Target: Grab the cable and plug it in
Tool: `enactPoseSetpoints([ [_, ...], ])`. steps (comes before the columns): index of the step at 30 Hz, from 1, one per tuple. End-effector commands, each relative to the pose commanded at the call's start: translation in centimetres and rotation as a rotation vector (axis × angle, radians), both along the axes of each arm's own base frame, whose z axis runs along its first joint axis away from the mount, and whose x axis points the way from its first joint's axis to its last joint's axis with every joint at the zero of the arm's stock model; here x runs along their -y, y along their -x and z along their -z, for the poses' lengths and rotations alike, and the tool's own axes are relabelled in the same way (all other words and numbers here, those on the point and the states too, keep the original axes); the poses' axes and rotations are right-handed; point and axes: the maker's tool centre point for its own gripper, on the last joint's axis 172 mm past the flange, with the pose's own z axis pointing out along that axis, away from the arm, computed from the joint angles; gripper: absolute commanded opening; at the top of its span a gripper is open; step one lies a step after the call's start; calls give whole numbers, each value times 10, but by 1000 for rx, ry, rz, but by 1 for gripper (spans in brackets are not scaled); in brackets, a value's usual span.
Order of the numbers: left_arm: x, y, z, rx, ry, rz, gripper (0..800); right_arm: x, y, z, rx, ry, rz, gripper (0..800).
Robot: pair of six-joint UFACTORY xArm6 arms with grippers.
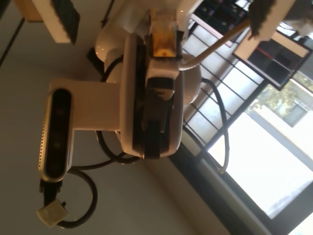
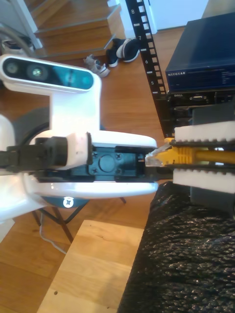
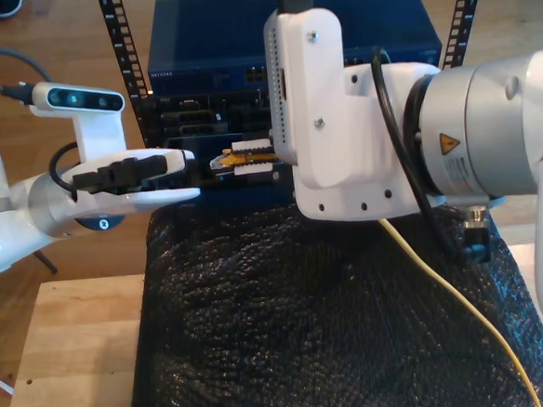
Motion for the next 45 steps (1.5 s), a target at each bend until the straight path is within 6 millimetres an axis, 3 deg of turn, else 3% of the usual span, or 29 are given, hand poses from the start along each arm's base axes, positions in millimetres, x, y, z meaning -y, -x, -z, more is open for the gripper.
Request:
enactPoseSetpoints([
  [3, -8, -15, -3, 40, -49, -69, 800, 0, 0, -3, -8, -7, 4, 1],
  [11, -33, -45, -7, 98, -129, -196, 800, 12, -5, 13, -93, 32, 21, 0],
  [15, -34, -47, -13, 150, -194, -217, 800, 27, -14, 42, -203, 82, 52, 0],
  [18, -32, -46, -7, 178, -279, -216, 800, 43, -23, 71, -299, 129, 79, 0],
  [22, -33, -44, 13, 204, -410, -193, 800, 81, -47, 94, -414, 145, 178, 0],
  [27, -43, -40, 44, 223, -568, -154, 800, 129, -68, 107, -530, 155, 271, 0],
  [33, -60, -43, 67, 302, -748, -169, 800, 144, -72, 132, -593, 215, 280, 0],
  [45, -118, -22, 126, 397, -1112, -86, 800, 202, -94, 191, -668, 471, 454, 0],
])
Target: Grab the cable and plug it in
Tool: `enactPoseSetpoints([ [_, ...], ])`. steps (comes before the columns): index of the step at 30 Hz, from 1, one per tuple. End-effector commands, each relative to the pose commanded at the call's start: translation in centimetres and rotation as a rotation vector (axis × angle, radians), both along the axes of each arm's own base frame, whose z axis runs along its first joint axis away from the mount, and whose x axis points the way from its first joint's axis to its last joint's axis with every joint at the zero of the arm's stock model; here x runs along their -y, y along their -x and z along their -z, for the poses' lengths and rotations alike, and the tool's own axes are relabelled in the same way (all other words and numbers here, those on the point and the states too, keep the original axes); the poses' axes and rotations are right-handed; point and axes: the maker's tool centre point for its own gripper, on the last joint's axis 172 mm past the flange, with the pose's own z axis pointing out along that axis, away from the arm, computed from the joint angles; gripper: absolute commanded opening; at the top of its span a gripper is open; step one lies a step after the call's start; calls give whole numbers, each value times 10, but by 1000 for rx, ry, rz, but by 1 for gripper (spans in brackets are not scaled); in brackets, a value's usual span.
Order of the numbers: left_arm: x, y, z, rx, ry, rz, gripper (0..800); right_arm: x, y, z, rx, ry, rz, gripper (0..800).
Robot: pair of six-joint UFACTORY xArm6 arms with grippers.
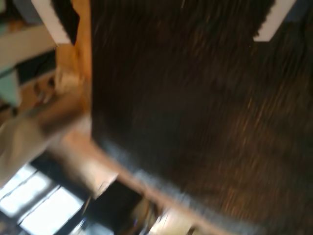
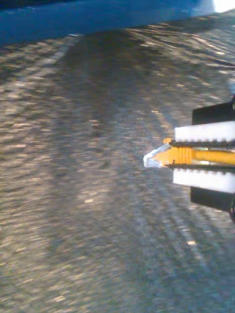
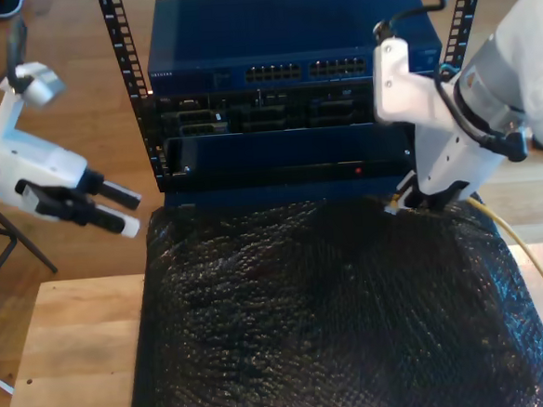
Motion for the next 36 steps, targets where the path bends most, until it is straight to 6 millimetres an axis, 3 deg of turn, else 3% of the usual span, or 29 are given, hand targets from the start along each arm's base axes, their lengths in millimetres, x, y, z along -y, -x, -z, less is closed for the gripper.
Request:
enactPoseSetpoints([
  [7, -31, 24, 18, 12, -141, 100, 800, 24, -27, -3, 97, 168, 44, 0],
  [11, -58, 42, 26, 26, -244, 188, 800, 24, -31, 17, 96, 283, 30, 0],
  [15, -84, 62, 25, 45, -348, 270, 800, 27, -35, 23, 117, 362, 35, 0],
  [21, -128, 109, 39, 47, -409, 377, 800, 23, -37, 31, 118, 393, 22, 0],
  [27, -151, 166, 67, 74, -319, 429, 800, 15, -39, 37, 121, 387, 9, 0],
  [31, -176, 193, 86, 102, -289, 420, 800, 14, -38, 39, 119, 387, 6, 0],
  [36, -187, 235, 107, 127, -217, 434, 800, 11, -37, 39, 120, 385, 6, 0],
])
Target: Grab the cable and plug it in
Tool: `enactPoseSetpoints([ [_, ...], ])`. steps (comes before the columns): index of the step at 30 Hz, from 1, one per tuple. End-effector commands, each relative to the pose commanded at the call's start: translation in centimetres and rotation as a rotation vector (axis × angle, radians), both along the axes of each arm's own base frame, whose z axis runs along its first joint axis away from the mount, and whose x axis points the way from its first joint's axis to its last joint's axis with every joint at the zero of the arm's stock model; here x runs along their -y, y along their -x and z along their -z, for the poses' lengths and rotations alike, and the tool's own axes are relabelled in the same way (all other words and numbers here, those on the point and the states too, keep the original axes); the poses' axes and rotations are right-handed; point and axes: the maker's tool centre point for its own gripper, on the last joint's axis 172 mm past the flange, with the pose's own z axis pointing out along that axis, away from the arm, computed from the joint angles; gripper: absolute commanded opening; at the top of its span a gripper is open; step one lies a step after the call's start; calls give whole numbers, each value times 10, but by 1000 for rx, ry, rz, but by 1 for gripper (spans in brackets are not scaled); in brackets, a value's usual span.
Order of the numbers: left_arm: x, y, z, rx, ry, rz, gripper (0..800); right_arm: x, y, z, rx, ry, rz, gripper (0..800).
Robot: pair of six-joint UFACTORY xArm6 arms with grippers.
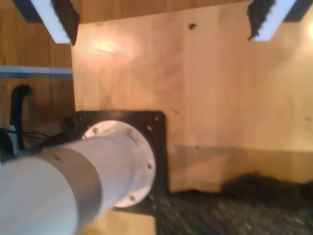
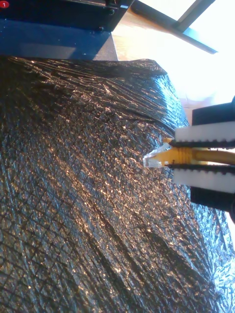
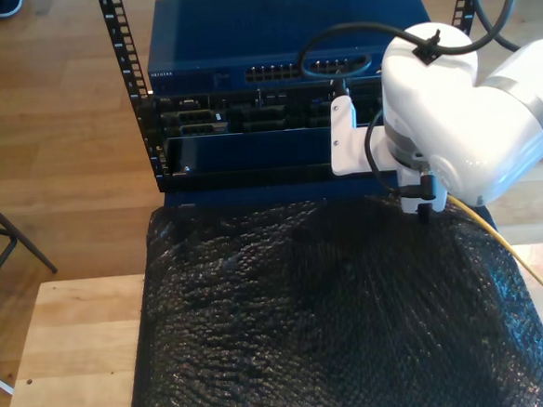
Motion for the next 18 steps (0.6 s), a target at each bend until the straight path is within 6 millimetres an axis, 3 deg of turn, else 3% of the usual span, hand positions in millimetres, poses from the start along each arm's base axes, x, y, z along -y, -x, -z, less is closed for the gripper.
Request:
enactPoseSetpoints([
  [7, 8, 55, 25, 22, 139, 69, 800, 0, 1, 2, -5, 1, 0, 0],
  [18, 32, 90, 52, 110, 202, 144, 800, 1, 3, 4, -11, 3, 0, 0],
])
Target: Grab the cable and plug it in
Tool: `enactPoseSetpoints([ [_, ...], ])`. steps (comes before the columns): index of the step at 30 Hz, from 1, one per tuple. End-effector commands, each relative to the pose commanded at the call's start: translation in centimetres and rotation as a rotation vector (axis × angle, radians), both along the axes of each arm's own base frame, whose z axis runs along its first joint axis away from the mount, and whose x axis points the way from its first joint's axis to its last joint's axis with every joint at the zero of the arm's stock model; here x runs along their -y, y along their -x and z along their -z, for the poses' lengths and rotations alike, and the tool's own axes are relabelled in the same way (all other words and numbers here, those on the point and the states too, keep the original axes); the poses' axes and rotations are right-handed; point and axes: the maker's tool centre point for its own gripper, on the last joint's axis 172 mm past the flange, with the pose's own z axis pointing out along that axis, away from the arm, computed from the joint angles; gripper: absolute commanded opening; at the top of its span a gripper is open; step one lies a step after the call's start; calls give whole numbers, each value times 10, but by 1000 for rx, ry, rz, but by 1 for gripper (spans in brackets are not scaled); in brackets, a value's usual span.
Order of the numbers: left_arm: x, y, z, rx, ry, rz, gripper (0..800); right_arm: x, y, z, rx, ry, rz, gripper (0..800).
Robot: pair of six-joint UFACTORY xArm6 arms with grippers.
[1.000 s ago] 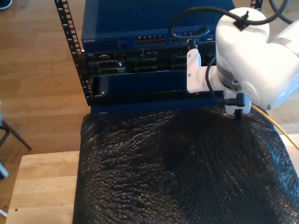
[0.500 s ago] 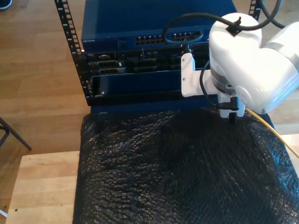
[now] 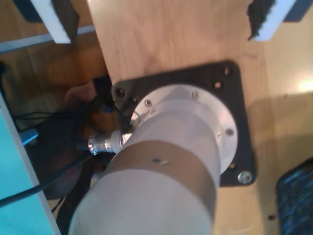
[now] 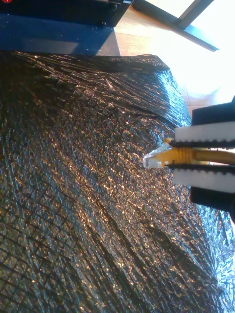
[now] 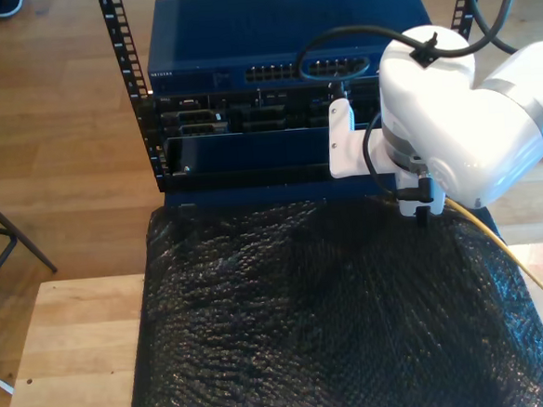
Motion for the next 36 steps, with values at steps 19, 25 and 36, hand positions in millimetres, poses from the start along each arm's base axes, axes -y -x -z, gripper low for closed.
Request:
enactPoseSetpoints([
  [19, 3, 26, 68, 97, -80, 17, 800, 2, 5, 7, -13, -2, 7, 0],
  [25, 0, 24, 88, 125, -129, 0, 800, -17, 6, 5, 6, -3, -46, 0],
  [36, -7, 25, 129, 189, -233, -10, 800, -49, -24, -12, 158, -109, -81, 0],
])
